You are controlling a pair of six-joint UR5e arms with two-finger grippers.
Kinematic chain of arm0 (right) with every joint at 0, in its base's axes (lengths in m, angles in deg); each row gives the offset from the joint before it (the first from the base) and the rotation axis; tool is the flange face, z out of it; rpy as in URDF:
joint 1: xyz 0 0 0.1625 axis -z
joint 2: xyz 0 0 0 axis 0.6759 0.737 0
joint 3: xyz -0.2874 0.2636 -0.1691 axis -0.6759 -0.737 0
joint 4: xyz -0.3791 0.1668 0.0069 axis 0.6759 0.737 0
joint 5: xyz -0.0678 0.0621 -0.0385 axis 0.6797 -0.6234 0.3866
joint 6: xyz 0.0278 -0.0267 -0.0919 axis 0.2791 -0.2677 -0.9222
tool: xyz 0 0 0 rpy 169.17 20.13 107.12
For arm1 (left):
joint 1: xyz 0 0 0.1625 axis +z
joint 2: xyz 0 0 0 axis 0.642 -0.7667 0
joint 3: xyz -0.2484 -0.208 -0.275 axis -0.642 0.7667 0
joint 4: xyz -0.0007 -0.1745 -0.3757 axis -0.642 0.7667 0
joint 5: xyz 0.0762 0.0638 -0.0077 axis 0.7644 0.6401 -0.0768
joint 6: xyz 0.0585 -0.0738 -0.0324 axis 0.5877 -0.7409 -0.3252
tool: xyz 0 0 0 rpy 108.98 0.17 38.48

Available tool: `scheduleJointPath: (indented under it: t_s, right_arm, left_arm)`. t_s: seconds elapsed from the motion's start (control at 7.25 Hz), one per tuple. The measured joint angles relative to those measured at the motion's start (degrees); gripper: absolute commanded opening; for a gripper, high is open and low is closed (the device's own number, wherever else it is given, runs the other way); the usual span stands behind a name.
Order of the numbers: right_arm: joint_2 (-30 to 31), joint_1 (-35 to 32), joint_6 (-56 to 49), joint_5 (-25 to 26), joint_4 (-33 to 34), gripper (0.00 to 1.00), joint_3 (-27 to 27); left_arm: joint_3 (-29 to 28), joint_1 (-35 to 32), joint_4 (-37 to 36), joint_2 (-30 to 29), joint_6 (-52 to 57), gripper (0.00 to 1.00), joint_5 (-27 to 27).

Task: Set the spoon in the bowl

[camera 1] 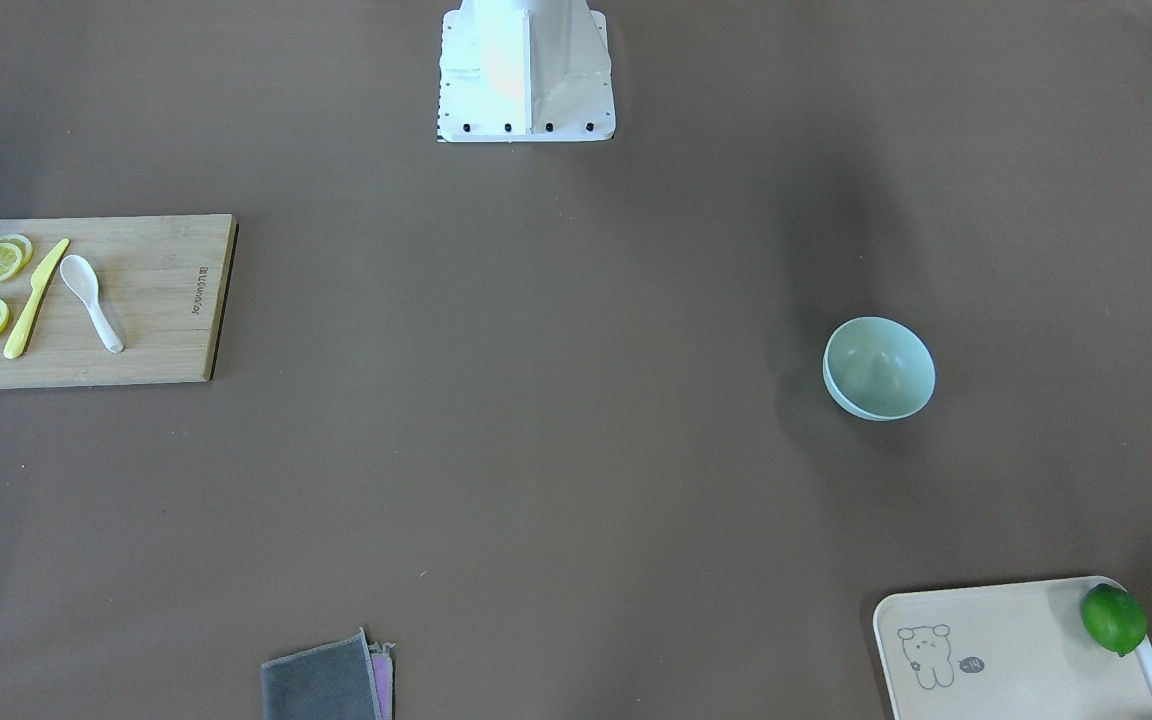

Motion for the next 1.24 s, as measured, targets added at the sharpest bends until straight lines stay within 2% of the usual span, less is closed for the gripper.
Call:
scheduleJointPath:
  t_s: [1.24]
  right_arm:
    - [-0.09, 0.00, -0.04, -0.08, -0.02, 1.00, -0.93]
  left_arm:
    - [0.02, 0.24, 0.22, -0.59, -0.07, 0.98, -0.23]
